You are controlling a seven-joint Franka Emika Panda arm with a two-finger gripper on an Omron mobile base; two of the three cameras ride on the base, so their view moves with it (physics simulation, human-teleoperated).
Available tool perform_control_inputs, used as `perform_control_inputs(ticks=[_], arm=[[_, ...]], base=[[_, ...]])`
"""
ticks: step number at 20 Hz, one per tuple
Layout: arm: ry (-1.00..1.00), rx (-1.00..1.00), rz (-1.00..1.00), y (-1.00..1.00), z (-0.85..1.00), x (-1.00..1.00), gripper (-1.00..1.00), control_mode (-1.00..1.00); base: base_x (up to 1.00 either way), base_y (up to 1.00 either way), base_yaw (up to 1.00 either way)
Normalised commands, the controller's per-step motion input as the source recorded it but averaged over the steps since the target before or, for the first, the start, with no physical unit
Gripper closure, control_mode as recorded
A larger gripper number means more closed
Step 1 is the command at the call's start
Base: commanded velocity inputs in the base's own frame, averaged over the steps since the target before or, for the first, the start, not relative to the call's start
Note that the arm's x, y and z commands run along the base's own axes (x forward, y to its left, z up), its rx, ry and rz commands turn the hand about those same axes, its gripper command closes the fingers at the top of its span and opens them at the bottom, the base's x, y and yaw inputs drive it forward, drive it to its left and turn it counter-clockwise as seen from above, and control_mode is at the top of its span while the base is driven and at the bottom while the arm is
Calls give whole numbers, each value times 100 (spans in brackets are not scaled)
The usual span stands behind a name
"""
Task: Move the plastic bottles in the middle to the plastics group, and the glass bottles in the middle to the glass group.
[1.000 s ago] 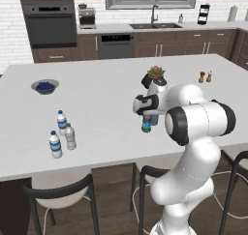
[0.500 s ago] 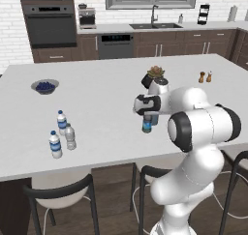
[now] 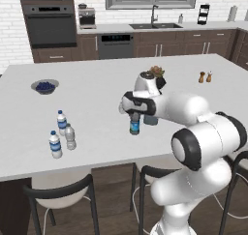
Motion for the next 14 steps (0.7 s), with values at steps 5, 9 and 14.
perform_control_inputs(ticks=[5,9,14], arm=[[18,0,21,100,29,-2,100,-100],[16,0,23,99,21,0,100,-100],[-2,0,18,65,-11,0,100,-100]], base=[[0,0,0],[0,0,0],[0,0,0]])
